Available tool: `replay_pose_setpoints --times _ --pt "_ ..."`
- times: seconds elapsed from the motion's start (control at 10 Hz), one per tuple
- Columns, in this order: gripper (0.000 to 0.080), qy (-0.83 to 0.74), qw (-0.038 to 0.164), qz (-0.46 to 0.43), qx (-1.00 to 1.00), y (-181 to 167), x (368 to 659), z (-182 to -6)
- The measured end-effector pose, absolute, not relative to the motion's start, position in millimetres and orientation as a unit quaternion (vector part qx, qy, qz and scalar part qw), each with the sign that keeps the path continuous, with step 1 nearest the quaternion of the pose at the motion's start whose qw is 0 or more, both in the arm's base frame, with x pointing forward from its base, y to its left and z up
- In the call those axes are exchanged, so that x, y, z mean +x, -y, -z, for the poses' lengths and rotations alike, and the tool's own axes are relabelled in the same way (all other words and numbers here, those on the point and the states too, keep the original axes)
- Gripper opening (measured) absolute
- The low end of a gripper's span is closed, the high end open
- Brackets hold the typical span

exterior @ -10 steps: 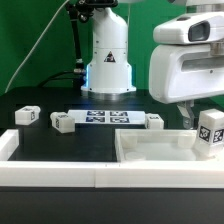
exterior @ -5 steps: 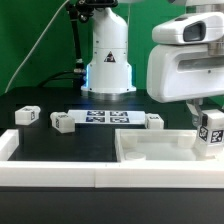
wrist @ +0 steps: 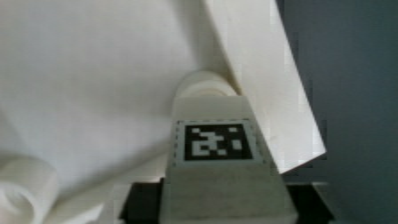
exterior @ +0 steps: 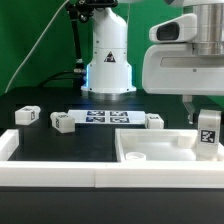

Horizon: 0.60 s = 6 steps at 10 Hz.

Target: Assemble one leg

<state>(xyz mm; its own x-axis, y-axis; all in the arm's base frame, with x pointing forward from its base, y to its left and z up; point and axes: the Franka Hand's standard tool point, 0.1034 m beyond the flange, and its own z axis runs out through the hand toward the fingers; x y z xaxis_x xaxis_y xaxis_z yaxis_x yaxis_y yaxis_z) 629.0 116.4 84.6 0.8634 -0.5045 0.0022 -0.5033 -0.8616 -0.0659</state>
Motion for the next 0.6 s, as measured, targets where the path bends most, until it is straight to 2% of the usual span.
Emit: replay_pose_setpoints --times 0.3,0.6 --pt "0.0291 -0.405 0.024 -0.006 -0.914 -117.9 627.4 -84.3" --pt "0.0291 -0.525 0.026 -0.01 -0.85 -118.8 626.5 -84.0"
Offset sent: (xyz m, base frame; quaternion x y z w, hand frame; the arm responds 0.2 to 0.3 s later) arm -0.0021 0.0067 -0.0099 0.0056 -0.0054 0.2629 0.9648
